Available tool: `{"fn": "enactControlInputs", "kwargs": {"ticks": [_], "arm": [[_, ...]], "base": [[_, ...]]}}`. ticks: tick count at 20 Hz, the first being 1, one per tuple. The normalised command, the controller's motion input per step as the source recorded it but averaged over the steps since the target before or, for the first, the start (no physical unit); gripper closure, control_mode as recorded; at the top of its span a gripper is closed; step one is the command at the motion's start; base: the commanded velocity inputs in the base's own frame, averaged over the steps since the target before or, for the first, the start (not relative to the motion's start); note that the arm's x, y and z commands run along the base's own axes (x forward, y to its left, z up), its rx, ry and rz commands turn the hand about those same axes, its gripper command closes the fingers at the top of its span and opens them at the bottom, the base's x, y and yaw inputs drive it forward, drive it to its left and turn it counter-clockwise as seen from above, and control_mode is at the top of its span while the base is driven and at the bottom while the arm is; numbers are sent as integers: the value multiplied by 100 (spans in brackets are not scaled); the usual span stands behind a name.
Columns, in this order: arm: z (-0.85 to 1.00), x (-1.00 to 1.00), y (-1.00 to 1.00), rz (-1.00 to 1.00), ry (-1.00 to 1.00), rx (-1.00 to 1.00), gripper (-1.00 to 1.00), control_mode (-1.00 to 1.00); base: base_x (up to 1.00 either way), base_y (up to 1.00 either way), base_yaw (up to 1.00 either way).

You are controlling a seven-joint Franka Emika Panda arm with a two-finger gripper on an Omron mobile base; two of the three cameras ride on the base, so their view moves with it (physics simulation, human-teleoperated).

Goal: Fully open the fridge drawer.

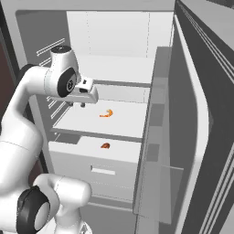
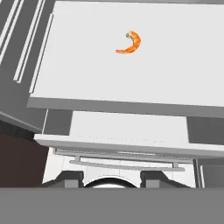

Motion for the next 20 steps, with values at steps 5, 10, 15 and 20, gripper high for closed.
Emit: {"fn": "enactControlInputs", "kwargs": {"ticks": [5, 10, 15, 20], "arm": [[0, -3, 0, 0, 0, 0, -100, -100], [-20, -9, -6, 0, 3, 0, -100, -100], [-10, -1, -4, 0, 2, 0, -100, -100], [0, -26, -3, 0, 0, 0, -100, -100]], "base": [[0, 0, 0], [0, 0, 0], [0, 0, 0], [0, 0, 0]]}}
